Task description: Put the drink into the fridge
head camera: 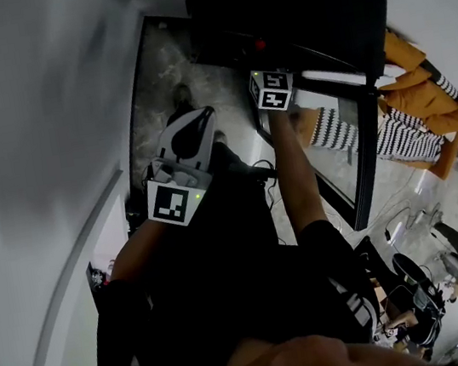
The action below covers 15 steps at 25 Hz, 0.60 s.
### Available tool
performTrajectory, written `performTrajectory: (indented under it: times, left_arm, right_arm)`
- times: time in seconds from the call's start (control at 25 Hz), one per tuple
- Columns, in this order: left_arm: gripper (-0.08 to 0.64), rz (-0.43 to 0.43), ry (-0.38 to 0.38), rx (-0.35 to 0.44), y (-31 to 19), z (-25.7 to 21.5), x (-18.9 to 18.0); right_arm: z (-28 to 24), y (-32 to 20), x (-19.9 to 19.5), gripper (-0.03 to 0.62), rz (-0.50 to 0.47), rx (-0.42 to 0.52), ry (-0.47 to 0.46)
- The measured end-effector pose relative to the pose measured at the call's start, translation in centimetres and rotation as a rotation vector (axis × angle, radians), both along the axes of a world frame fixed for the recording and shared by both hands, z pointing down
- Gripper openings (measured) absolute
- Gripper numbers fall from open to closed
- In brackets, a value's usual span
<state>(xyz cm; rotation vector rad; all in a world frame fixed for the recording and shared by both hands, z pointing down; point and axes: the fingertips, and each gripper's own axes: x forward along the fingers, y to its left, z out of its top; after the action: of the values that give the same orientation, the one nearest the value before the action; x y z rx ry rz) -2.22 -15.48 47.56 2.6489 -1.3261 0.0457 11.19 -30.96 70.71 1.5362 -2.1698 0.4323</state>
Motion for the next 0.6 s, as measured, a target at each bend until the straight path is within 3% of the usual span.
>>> performTrajectory:
  times: [0.6]
  left_arm:
    - [0.005, 0.001, 0.012, 0.017, -1.0, 3.3, 1.2]
  right_arm:
    - [2.6, -2.1, 0.5, 0.140, 0.017, 0.050, -0.023]
